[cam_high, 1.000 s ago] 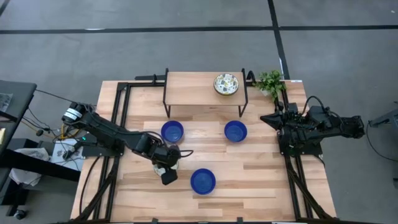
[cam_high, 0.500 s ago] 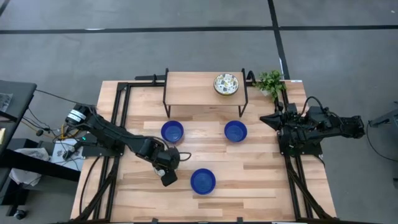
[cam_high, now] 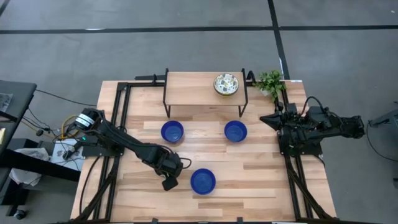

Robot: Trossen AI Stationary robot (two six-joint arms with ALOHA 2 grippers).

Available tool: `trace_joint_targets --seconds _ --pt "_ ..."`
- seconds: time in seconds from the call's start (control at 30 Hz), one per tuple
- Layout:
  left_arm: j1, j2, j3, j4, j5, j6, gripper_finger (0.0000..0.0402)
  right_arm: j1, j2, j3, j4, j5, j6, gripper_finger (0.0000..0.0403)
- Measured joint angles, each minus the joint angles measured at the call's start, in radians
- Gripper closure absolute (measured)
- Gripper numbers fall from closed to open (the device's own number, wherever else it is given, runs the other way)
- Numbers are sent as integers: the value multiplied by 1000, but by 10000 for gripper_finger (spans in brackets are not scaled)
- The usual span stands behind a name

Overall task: Pick & Place Mini bowls
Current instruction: Stack the white patterned bowl on top of the white bowl on the shelf

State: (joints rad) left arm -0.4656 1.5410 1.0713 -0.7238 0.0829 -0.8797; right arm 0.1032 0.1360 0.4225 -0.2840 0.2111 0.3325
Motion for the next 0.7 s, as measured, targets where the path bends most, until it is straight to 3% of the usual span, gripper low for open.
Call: trace_joint_targets --seconds 0.7 --pt "0 -1 -3 26 -4 37 46 0 0 0 0 0 0 403"
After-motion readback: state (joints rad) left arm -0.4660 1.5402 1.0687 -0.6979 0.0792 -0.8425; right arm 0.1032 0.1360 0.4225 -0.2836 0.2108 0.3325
